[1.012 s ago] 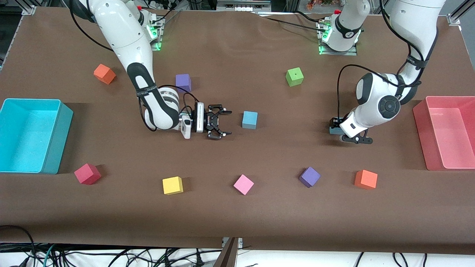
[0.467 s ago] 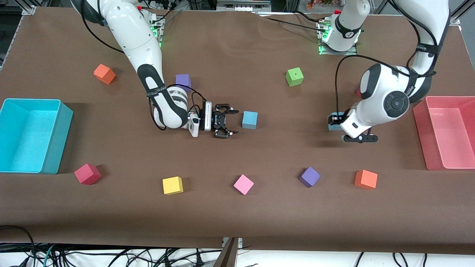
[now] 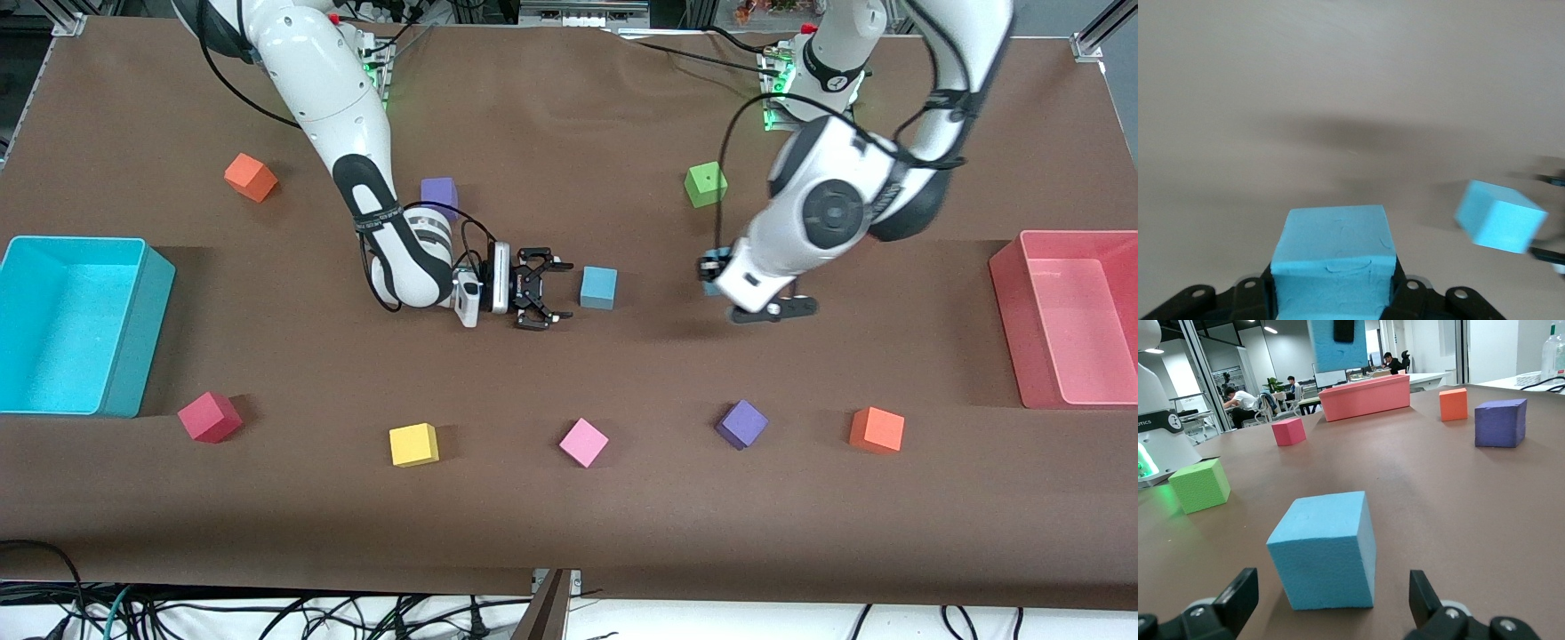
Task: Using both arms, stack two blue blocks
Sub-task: 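Carry the held cube over the cube in the right gripper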
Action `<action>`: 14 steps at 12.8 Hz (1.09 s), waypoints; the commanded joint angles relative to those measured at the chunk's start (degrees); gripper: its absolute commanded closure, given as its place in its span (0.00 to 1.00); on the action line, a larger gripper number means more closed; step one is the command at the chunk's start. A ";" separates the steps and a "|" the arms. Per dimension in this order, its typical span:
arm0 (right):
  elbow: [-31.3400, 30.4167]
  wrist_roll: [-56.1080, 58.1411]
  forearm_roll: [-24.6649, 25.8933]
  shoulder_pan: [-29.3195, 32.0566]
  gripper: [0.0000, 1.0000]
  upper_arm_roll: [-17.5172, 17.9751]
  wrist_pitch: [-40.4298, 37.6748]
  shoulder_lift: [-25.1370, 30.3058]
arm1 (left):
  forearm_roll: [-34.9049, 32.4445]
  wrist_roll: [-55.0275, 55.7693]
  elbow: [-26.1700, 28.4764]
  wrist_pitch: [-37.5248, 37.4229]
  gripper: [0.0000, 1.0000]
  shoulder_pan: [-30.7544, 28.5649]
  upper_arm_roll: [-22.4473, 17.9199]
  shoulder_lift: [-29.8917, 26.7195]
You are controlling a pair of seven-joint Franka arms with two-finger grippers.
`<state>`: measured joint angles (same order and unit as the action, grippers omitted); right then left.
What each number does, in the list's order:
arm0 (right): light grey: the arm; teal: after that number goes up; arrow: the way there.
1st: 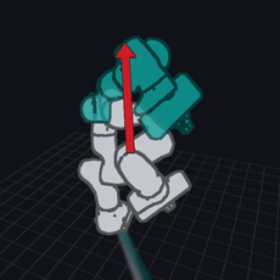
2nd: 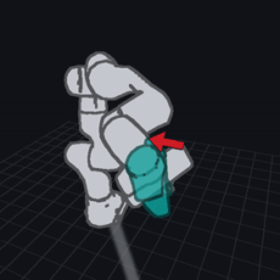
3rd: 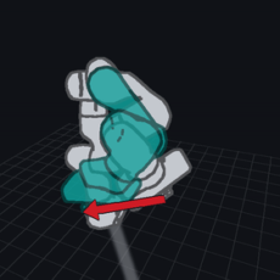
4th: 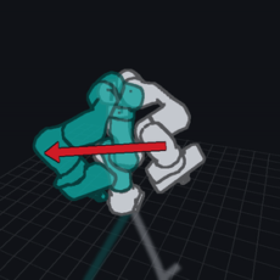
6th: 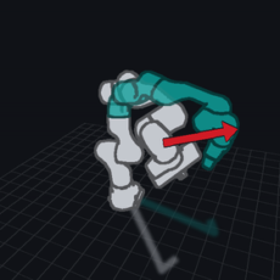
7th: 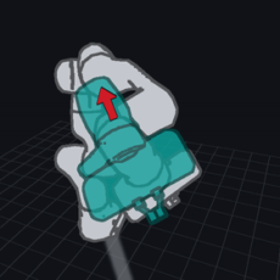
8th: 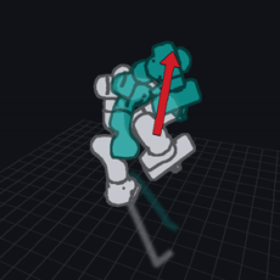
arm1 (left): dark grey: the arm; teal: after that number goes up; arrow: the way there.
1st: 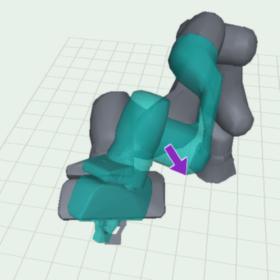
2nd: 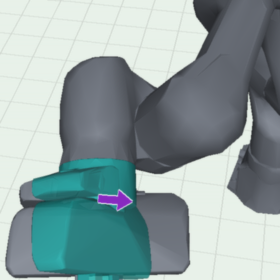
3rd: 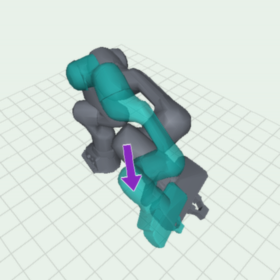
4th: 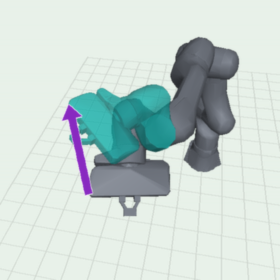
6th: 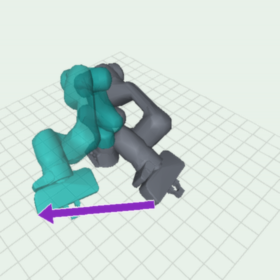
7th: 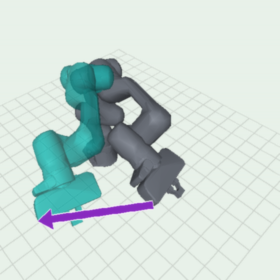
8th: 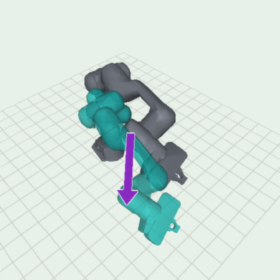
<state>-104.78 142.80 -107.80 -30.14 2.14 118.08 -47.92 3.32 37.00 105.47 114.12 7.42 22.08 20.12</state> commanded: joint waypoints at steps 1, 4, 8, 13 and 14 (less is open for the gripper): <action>0.98 1.60 -1.44 -0.62 0.00 -0.03 0.31 -1.13 | 0.29 5.00 -10.08 -0.91 0.84 5.92 -0.46 9.12; 0.98 1.60 -1.44 -0.88 0.00 -0.03 0.31 -1.30 | 0.64 8.25 -17.21 -0.83 0.84 9.79 -0.38 15.19; 0.98 1.60 -1.53 -1.14 0.00 -0.03 0.39 -1.30 | -1.20 11.43 -19.07 4.62 0.84 13.85 -0.90 19.07; 1.07 1.60 -1.53 -1.50 0.00 -0.03 0.39 -1.39 | -2.00 11.52 -18.55 4.80 0.83 14.90 -0.99 19.69; 1.07 1.60 -1.53 -1.50 0.00 -0.03 0.39 -1.39 | -2.09 11.34 -18.37 4.54 0.83 14.90 -1.08 19.69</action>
<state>-104.67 143.31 -108.06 -31.09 2.14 118.13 -48.49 2.53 47.67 88.34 119.27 21.42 21.70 39.05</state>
